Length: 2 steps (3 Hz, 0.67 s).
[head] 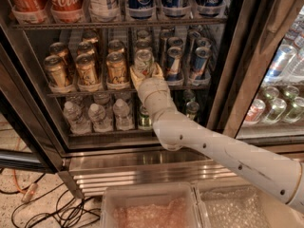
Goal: Pick 7up can from middle shelf of fridge
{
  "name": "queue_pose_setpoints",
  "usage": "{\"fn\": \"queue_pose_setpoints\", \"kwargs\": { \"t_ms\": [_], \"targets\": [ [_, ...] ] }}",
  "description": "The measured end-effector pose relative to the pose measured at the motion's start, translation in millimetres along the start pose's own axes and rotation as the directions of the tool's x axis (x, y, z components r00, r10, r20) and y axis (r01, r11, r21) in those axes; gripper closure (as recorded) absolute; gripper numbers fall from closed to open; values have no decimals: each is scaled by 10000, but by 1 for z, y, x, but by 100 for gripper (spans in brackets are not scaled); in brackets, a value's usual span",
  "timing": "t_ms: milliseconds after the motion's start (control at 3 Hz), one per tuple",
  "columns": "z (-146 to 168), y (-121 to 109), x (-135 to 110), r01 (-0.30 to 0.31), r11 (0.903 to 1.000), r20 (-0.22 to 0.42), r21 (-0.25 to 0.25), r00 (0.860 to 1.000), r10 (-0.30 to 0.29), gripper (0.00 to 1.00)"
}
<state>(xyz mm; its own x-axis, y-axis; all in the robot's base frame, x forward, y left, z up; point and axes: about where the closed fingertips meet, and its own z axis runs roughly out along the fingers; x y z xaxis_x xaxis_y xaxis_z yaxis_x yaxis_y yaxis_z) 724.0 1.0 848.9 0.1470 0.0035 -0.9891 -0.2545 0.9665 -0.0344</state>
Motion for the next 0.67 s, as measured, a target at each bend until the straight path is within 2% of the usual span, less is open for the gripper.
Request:
{"fn": "queue_pose_setpoints", "kwargs": {
  "t_ms": [667],
  "targets": [
    [-2, 12, -45, 272, 9984, 1047, -496, 9943, -219, 100]
  ]
}}
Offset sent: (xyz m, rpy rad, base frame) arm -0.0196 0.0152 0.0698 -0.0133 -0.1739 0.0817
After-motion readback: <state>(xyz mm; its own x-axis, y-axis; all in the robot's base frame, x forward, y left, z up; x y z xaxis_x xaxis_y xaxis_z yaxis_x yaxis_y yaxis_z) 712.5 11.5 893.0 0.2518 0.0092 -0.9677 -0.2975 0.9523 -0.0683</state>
